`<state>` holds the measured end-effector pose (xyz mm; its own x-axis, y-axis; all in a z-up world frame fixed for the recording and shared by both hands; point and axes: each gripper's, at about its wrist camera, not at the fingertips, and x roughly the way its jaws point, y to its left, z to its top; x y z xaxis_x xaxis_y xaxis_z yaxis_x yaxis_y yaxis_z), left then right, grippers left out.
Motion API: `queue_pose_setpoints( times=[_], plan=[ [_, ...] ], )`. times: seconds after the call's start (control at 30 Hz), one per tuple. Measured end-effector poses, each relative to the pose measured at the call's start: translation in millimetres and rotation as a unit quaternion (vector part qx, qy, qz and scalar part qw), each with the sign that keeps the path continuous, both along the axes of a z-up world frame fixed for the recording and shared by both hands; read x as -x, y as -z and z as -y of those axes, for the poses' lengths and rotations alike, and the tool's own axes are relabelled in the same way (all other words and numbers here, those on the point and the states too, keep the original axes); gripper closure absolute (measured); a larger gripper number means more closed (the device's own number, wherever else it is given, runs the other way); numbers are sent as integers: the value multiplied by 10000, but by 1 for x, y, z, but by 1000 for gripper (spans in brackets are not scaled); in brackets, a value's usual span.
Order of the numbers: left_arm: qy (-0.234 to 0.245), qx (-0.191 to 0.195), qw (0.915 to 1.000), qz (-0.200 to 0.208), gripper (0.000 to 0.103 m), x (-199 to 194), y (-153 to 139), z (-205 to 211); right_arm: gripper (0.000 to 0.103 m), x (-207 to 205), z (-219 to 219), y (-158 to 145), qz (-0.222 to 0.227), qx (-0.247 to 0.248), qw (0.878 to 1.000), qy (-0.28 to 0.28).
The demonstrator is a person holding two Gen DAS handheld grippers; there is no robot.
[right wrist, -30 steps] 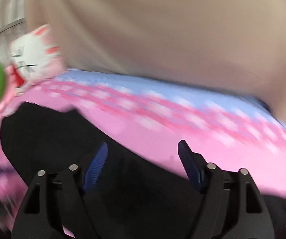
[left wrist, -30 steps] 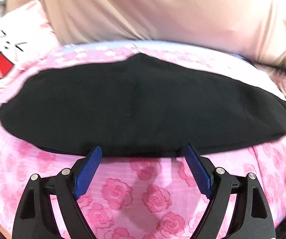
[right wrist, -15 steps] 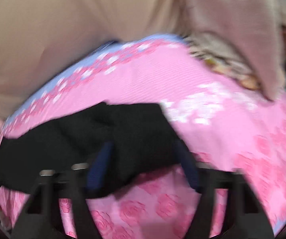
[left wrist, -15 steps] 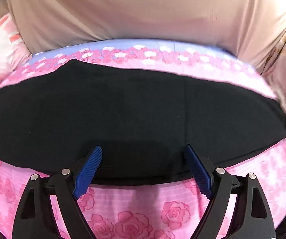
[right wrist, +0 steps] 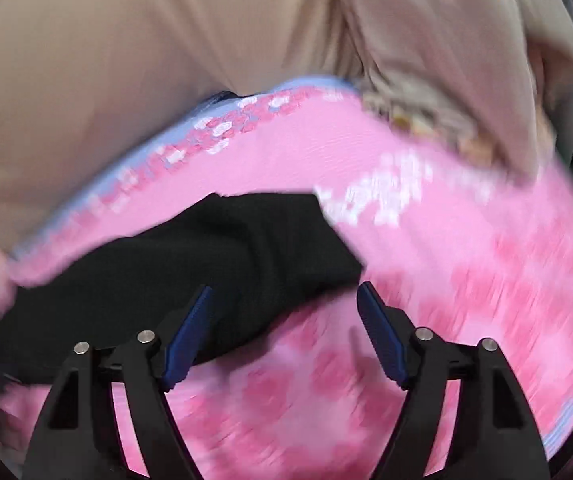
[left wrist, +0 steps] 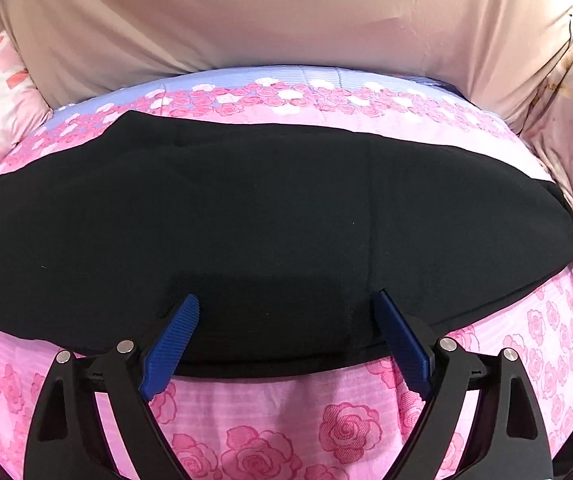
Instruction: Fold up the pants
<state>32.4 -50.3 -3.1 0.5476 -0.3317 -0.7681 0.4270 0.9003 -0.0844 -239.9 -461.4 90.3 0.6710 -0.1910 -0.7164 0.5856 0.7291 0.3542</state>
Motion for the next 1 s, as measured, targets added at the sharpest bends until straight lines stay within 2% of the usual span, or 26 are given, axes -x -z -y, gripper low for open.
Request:
queue_pose_setpoints(
  times=[0.03, 0.1, 0.17, 0.2, 0.23, 0.3, 0.33, 0.4, 0.47, 0.53, 0.6, 0.67, 0.7, 0.73, 0.77, 0.87, 0.93, 1.0],
  plan=[
    [-2, 2, 10000, 1, 16, 0, 0, 0, 31, -1, 1, 7, 33, -232, 9997, -24],
    [10, -8, 10000, 23, 16, 1, 0, 1, 31, -11, 2, 16, -49, -371, 9993, 3],
    [27, 2, 10000, 50, 16, 3, -1, 1, 30, -24, 3, 17, -21, -253, 9996, 114],
    [37, 13, 10000, 63, 16, 3, -1, 0, 46, -29, 2, 17, -37, -224, 9997, 120],
    [37, 26, 10000, 76, 16, 4, -2, 0, 74, -38, 1, 16, 10, -258, 9997, 44],
    [26, 62, 9999, 104, 16, 6, -3, -2, 92, -51, -7, 7, 3, -101, 9999, 68],
    [4, 77, 9999, 115, 16, 6, -3, -2, 93, -58, -23, -12, 125, 189, 9997, -54],
    [-39, 125, 9998, 143, 16, 7, -5, -5, 94, -68, -60, -48, 563, 392, 9962, -528],
    [-77, 174, 9997, 151, 16, 7, -6, -7, 94, -89, -132, -98, 917, 933, 9819, -1373],
    [-126, 206, 9995, 179, 16, 8, -8, -10, 94, -113, -200, -125, 1107, 1198, 9621, -2187],
    [-176, 269, 9993, 206, 16, 11, -11, -17, 90, -151, -276, -127, 1070, 1171, 9347, -3182],
    [-135, 362, 9992, 81, 16, 18, -12, -33, 63, -186, -327, -103, 667, 1041, 9106, -3944],
    [-98, 429, 9990, -10, 16, 22, -12, -41, 48, -200, -348, -88, 409, 1166, 9037, -4099],
    [-89, 468, 9988, -63, 16, 24, -11, -50, 48, -208, -367, -72, 188, 1489, 9001, -4090],
    [-140, 454, 9989, -58, 16, 29, -11, -66, 48, -212, -376, -61, 108, 1611, 8967, -4121],
    [-408, 202, 9989, 143, 16, 33, -10, -106, 45, -208, -368, -47, 147, 1524, 9114, -3819],
    [-558, 173, 9981, 178, 16, 31, -10, -124, 37, -198, -357, -40, 42, 1651, 9212, -3522],
    [-652, 276, 9974, 149, 16, 25, -10, -135, 26, -182, -352, -32, -112, 1897, 9202, -3422]
  ],
)
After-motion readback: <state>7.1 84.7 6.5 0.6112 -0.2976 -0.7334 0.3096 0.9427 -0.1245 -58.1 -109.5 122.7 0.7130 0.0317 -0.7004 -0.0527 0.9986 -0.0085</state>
